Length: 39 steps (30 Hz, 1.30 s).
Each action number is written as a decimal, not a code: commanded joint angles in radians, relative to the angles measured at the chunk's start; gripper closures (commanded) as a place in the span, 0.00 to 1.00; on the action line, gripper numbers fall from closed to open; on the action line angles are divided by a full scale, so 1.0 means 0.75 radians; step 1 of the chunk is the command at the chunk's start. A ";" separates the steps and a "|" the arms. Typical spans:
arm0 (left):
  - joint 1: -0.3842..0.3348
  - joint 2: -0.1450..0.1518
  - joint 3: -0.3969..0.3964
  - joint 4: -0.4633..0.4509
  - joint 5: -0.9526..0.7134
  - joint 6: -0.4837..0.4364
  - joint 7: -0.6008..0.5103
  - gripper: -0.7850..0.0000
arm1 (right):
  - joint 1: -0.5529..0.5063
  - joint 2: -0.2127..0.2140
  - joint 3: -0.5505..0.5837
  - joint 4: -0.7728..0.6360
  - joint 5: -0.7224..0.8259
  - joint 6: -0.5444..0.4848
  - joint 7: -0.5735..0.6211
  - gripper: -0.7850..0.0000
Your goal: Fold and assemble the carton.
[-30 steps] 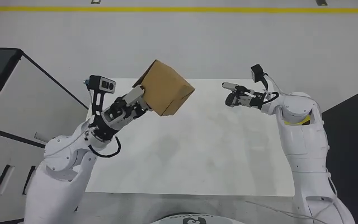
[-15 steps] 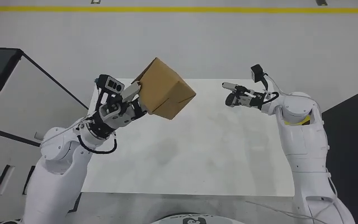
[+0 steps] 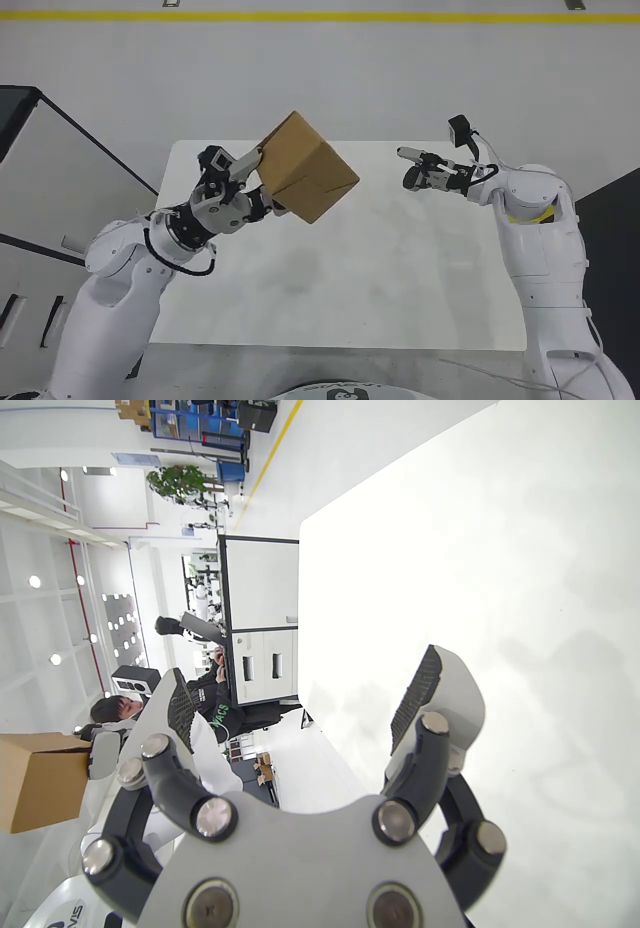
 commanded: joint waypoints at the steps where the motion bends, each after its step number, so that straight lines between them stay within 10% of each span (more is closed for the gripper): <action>1: -0.001 -0.004 0.009 0.003 -0.106 0.020 -0.011 1.00 | 0.000 0.000 0.000 0.000 0.000 0.000 0.000 0.00; 26: -0.028 -0.036 0.100 0.078 -0.661 0.298 -0.123 1.00 | 0.000 0.000 0.000 0.000 0.000 0.000 0.000 0.00; 39: -0.015 -0.024 0.034 0.032 -0.199 0.192 -0.038 1.00 | 0.000 0.000 0.000 0.000 0.000 0.000 0.000 0.00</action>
